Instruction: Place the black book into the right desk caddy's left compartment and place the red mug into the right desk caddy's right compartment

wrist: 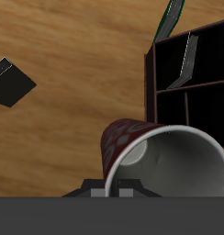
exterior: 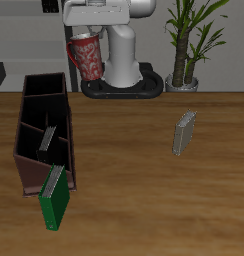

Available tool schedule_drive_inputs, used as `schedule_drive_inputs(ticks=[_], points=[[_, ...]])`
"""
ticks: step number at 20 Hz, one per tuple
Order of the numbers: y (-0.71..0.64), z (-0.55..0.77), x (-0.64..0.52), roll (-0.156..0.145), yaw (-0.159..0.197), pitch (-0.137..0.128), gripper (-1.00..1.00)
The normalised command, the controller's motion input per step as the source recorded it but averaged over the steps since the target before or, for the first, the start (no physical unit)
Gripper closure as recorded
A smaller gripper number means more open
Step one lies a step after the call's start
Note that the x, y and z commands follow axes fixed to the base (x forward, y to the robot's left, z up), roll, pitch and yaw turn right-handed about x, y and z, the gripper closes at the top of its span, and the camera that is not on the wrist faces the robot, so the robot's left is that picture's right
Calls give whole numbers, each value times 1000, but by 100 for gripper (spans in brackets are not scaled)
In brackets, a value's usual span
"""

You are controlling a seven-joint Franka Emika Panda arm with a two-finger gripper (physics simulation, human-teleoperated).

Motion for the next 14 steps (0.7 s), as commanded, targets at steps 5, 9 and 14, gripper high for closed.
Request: schedule_drive_inputs(ticks=[5,9,14], points=[[-257,48,-357,-22,-2,-23,100],[-231,46,-168,4,-14,2,100],[-444,128,-117,-33,-69,1,100]])
